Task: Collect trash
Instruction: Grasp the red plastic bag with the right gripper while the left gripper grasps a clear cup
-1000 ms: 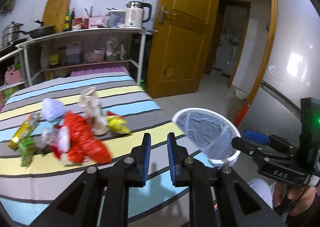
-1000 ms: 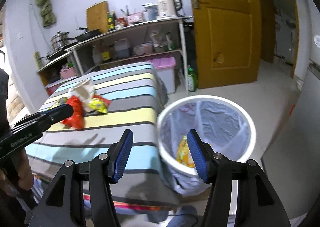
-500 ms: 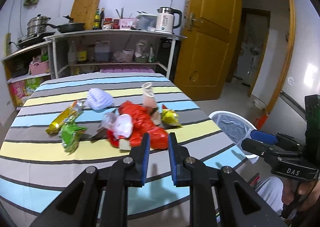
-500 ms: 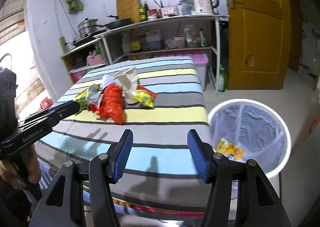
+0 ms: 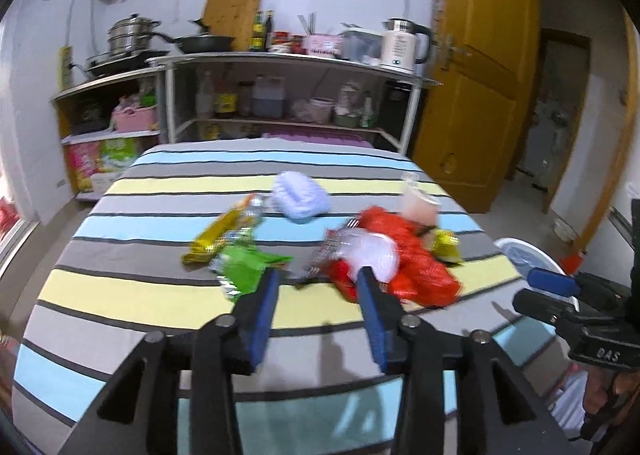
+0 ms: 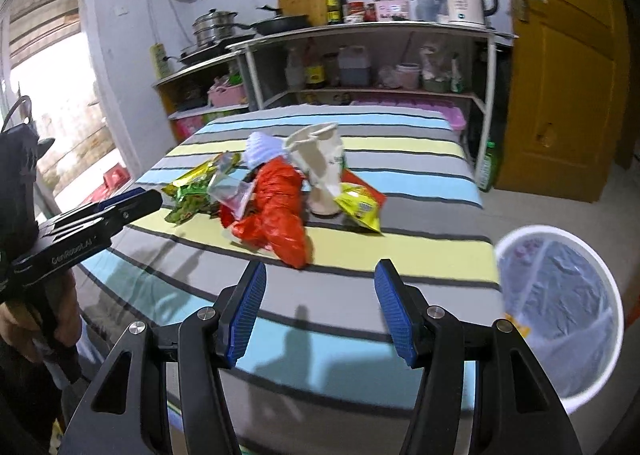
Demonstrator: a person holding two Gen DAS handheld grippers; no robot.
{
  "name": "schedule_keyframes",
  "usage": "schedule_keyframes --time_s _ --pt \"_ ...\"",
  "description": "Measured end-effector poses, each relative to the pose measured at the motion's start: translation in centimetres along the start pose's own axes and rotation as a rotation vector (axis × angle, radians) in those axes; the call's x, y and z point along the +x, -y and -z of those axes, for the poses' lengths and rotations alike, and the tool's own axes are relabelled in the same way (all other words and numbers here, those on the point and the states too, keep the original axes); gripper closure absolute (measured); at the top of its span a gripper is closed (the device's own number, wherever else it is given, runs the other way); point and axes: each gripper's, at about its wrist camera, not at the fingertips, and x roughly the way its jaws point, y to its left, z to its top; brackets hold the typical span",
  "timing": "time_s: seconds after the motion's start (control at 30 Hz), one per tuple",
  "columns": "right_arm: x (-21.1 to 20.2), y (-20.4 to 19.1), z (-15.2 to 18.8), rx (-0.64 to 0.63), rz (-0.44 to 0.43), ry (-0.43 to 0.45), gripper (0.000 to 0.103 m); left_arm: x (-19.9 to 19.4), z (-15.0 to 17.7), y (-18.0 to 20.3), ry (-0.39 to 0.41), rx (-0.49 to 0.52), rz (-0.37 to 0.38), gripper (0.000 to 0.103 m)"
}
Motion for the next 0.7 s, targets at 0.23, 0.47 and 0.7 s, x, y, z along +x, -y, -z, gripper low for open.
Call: schedule_keyframes --time_s 0.23,0.47,0.7 --pt "4.1 -0.5 -1.4 -0.042 -0.023 -0.050 0.046 2.8 -0.7 -2.7 -0.053 -0.037 -0.054 0.052" --pt "6.9 -0.6 -2.2 -0.059 -0.042 -0.090 0.046 3.6 -1.3 -1.8 -0.054 -0.024 0.075 0.046" --pt "8.5 -0.1 -2.4 -0.040 -0.092 -0.140 0.046 4.5 -2.1 0.0 -0.063 0.011 0.171 0.043"
